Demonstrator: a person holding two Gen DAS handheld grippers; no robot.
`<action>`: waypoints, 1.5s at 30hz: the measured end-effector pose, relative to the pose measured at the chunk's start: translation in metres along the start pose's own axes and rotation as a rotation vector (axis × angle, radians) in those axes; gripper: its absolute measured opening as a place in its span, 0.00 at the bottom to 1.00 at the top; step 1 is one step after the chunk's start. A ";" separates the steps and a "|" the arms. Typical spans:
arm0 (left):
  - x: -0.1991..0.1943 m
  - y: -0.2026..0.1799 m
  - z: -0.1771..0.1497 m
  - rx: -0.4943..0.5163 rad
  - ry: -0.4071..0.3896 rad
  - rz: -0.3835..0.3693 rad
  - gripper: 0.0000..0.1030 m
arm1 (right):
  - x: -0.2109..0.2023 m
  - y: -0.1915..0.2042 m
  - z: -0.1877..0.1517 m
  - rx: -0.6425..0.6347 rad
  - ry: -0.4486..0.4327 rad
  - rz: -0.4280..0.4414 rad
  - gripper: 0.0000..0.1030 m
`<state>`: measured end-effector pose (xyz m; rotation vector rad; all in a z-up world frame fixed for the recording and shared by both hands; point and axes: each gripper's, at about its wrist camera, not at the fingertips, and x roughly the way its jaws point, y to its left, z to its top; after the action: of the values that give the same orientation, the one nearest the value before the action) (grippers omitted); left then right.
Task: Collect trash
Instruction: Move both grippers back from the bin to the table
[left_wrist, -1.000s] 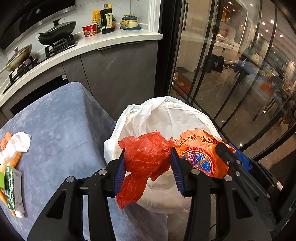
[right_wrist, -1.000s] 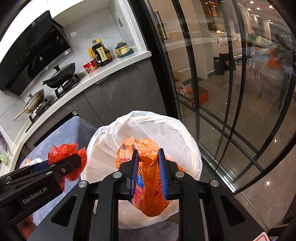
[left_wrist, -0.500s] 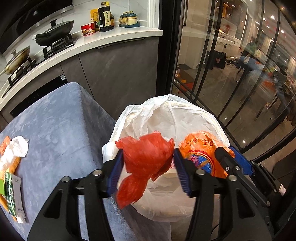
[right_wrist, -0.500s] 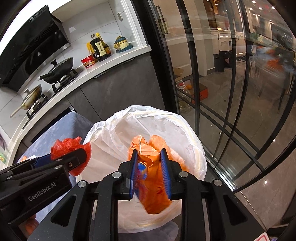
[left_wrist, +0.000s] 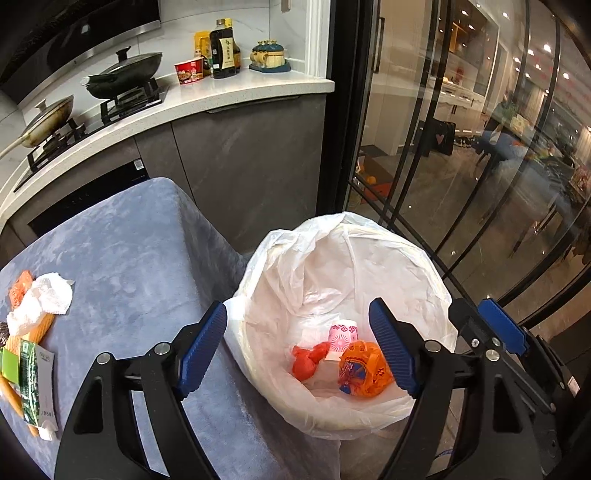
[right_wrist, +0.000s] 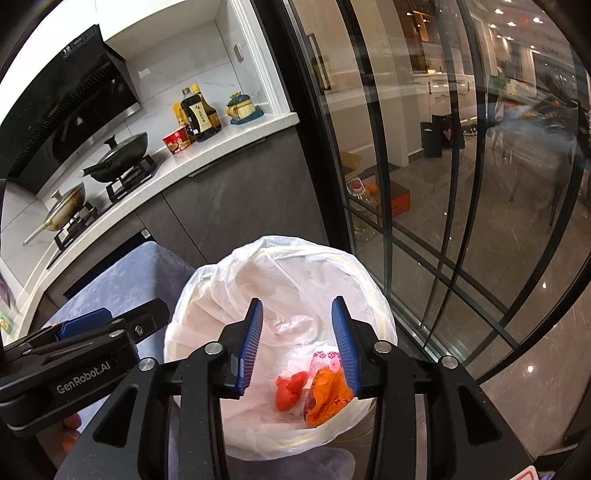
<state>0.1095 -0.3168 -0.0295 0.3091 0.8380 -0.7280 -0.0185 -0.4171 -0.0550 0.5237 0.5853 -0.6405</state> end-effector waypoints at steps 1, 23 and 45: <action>-0.003 0.003 0.000 -0.007 -0.004 0.000 0.73 | -0.002 0.002 0.000 -0.002 -0.004 0.001 0.42; -0.093 0.128 -0.032 -0.190 -0.113 0.102 0.79 | -0.058 0.118 -0.022 -0.161 -0.054 0.141 0.58; -0.144 0.356 -0.127 -0.543 -0.075 0.346 0.84 | -0.060 0.286 -0.103 -0.388 0.073 0.321 0.58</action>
<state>0.2198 0.0719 -0.0103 -0.0627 0.8500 -0.1723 0.1018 -0.1341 -0.0140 0.2676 0.6586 -0.1944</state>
